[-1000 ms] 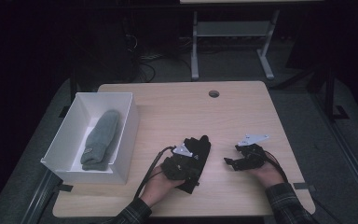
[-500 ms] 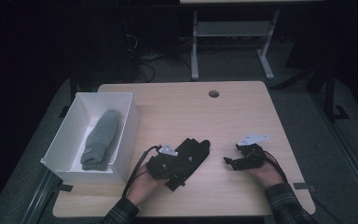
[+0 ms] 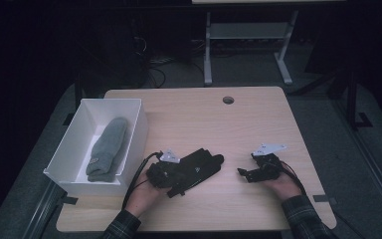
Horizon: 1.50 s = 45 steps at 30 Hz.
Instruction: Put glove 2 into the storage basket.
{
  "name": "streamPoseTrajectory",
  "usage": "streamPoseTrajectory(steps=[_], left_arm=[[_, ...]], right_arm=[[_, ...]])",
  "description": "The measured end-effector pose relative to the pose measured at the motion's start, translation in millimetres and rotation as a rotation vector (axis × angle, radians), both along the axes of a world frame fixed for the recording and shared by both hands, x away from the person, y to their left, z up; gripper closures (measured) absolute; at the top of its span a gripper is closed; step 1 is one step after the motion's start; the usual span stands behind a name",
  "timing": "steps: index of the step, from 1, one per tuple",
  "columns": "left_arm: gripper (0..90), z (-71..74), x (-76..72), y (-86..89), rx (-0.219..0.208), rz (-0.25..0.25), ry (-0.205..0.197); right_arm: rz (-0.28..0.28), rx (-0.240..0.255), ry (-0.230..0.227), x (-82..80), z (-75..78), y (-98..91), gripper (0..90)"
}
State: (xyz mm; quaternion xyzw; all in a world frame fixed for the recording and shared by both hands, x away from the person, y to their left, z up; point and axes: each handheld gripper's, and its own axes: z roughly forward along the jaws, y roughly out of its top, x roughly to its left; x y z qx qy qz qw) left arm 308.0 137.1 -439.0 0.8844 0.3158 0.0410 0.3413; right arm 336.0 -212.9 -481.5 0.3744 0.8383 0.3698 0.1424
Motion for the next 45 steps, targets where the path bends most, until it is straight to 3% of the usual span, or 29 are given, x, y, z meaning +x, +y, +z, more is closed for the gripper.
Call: streamPoseTrajectory(steps=[4,8,14,17,26,31,45], left_arm=[[69.3,8.8,2.3,-3.3,-0.003,-0.013,-0.047],[53.1,13.8,9.3,-9.1,0.033,-0.05,-0.098],[29.7,16.1,23.4,-18.8,0.043,-0.103,-0.112],[23.5,13.4,28.2,-21.9,0.061,-0.123,-0.116],[18.4,-3.4,43.3,-26.4,0.117,-0.121,-0.098],[17.3,-12.5,44.8,-27.6,0.125,-0.124,-0.089],[22.2,-18.4,44.6,-29.0,0.133,-0.146,-0.067]], right_arm=[[-0.004,0.0,0.0,0.2,-0.2,0.5,15.8],[-0.009,0.001,0.005,-0.1,0.0,1.1,15.6],[-0.014,0.001,0.004,-0.5,0.0,1.2,15.6],[-0.015,0.002,0.004,-0.6,0.0,1.3,15.6],[-0.015,0.0,0.006,-0.6,0.1,1.3,15.7],[-0.016,0.0,0.006,-0.8,0.1,1.5,15.7],[-0.012,-0.002,0.001,-0.8,-0.1,1.5,15.7]])
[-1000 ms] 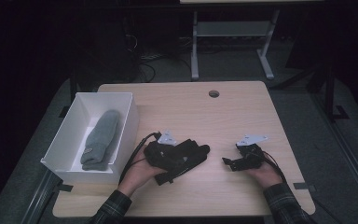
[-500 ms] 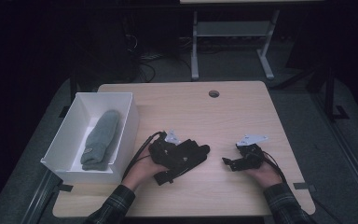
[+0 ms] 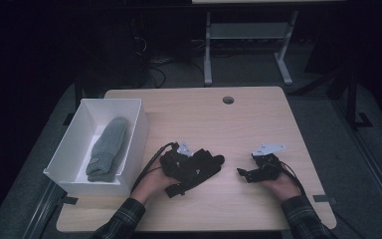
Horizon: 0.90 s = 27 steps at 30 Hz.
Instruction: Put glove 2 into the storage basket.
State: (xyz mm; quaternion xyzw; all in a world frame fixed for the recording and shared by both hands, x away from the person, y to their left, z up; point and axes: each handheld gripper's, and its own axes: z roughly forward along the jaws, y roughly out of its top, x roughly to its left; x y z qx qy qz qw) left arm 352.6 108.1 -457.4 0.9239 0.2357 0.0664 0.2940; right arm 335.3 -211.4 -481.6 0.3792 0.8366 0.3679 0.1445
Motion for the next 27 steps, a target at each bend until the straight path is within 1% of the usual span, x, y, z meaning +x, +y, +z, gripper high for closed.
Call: streamPoseTrajectory(steps=[3,4,5,6,7,8,9,11,15,16,19,21,22,24,25,27], left_arm=[[28.7,1.1,-1.6,-0.1,-0.005,-0.009,0.012],[32.3,2.1,-2.1,-0.2,-0.001,-0.017,0.015],[38.5,2.7,-2.7,-0.4,0.001,-0.022,0.017],[38.5,3.2,-3.6,-1.1,0.001,-0.023,0.016],[41.5,4.2,-5.1,-2.0,0.002,-0.03,0.026],[49.2,5.1,-6.0,-2.4,0.001,-0.039,0.033],[54.6,5.5,-7.7,-3.5,-0.001,-0.042,0.035],[61.1,6.5,-9.3,-5.1,0.006,-0.051,0.04],[62.8,8.1,-11.7,-8.6,0.03,-0.038,0.029],[62.9,8.1,-11.7,-8.6,0.027,-0.028,0.036],[63.7,8.9,-10.9,-8.5,0.03,-0.033,0.039],[64.5,10.3,-12.0,-9.7,0.042,-0.041,0.028],[65.0,10.8,-12.1,-10.1,0.038,-0.038,0.03],[65.4,12.0,-10.3,-8.7,0.028,-0.032,0.05],[65.6,13.7,-8.8,-6.9,0.017,-0.021,0.072],[65.9,15.6,-8.1,-5.7,0.017,-0.018,0.074]], right_arm=[[0.002,-0.001,-0.002,0.0,0.0,0.2,15.7],[0.002,-0.001,-0.001,-0.1,0.0,0.3,15.7],[0.002,0.0,-0.002,-0.1,-0.1,0.3,15.7],[0.002,0.0,-0.002,-0.1,-0.1,0.3,15.7],[0.001,0.002,-0.003,-0.1,-0.2,0.4,15.7],[0.0,0.002,-0.003,-0.1,-0.2,0.5,15.7],[0.001,0.002,-0.003,-0.1,-0.2,0.5,15.7],[0.001,0.001,-0.003,-0.1,-0.2,0.5,15.7],[0.002,-0.001,-0.001,-0.2,0.0,0.5,15.7],[0.002,-0.001,-0.001,-0.1,0.0,0.5,15.7],[0.001,0.001,-0.002,-0.1,-0.2,0.6,15.7],[0.001,0.001,-0.002,-0.1,-0.2,0.6,15.7],[0.001,0.001,-0.003,-0.1,-0.2,0.6,15.7],[0.001,0.001,-0.002,-0.1,-0.1,0.6,15.7],[0.001,0.0,-0.002,-0.1,-0.1,0.6,15.7],[0.001,0.001,-0.003,-0.1,-0.1,0.6,15.7]])
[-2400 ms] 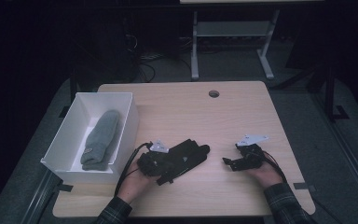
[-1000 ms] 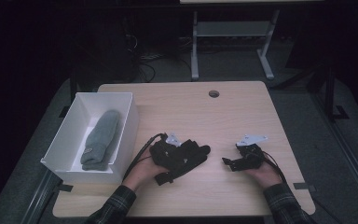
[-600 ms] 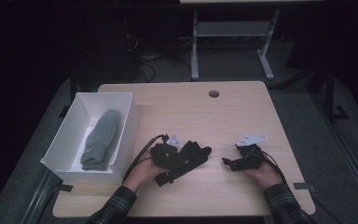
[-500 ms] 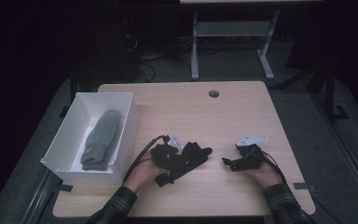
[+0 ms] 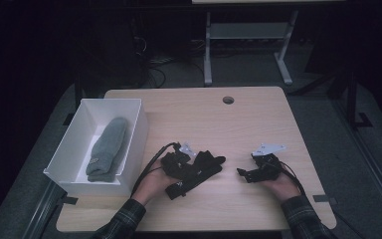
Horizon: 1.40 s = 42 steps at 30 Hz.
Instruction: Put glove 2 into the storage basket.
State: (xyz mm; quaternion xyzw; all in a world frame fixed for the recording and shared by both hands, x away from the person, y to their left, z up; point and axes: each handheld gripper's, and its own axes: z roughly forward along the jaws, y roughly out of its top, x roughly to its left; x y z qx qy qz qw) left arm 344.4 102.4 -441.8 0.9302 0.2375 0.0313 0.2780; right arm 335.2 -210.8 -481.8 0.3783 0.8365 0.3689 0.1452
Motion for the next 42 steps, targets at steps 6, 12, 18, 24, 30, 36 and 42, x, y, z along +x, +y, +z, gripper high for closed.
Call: streamPoseTrajectory(steps=[6,12,18,24,30,36,42], left_arm=[[66.3,15.7,-1.7,0.9,-0.028,0.017,0.002],[66.3,32.5,-2.3,0.2,-0.038,0.023,-0.012],[66.2,53.8,-1.4,4.1,-0.065,0.05,-0.01],[66.2,77.7,-1.1,7.7,-0.074,0.064,-0.022],[66.2,97.6,3.7,14.8,-0.088,0.08,-0.02],[66.1,115.4,6.9,23.9,-0.084,0.086,-0.033],[66.1,132.7,10.4,37.5,-0.099,0.114,-0.044]], right_arm=[[0.0,0.0,0.0,0.0,0.0,0.0,15.7],[0.0,0.0,0.0,0.0,0.0,0.0,15.7],[-0.001,0.001,0.001,-0.1,0.0,0.1,15.7],[0.0,0.0,0.002,-0.1,0.1,0.2,15.7],[0.001,0.0,0.001,-0.2,0.1,0.5,15.7],[0.001,-0.001,0.002,-0.2,0.1,0.5,15.7],[0.0,0.0,0.002,-0.3,0.1,0.7,15.7]])
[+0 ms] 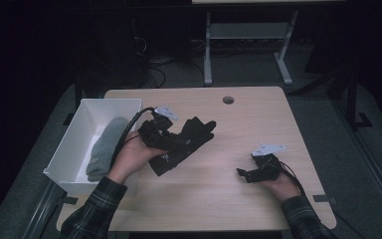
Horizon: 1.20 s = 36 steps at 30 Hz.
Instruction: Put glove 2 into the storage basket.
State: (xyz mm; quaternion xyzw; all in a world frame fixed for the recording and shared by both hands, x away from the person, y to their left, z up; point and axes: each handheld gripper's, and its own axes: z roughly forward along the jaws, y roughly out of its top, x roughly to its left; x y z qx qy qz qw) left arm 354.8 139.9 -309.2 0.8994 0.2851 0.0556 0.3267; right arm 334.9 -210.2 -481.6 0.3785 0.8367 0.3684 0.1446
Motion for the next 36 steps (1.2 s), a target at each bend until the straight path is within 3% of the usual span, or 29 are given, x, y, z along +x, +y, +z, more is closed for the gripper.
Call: streamPoseTrajectory(steps=[13,20,27,31,36], left_arm=[[66.1,31.8,7.5,42.6,-0.028,0.1,-0.037],[66.1,42.5,11.7,76.3,-0.039,0.181,-0.055],[66.1,46.9,17.0,114.2,-0.045,0.28,-0.06],[66.1,42.8,19.4,137.1,-0.023,0.345,-0.058],[66.1,36.8,20.7,160.3,-0.026,0.414,-0.057]], right_arm=[[-0.002,0.0,-0.001,0.0,0.0,0.4,15.6],[-0.003,0.001,-0.001,0.0,-0.1,0.5,15.6],[-0.004,0.001,0.0,0.0,-0.1,0.6,15.7],[-0.006,0.001,0.001,0.0,0.0,0.7,15.7],[-0.008,0.001,0.001,0.0,0.0,0.9,15.7]])
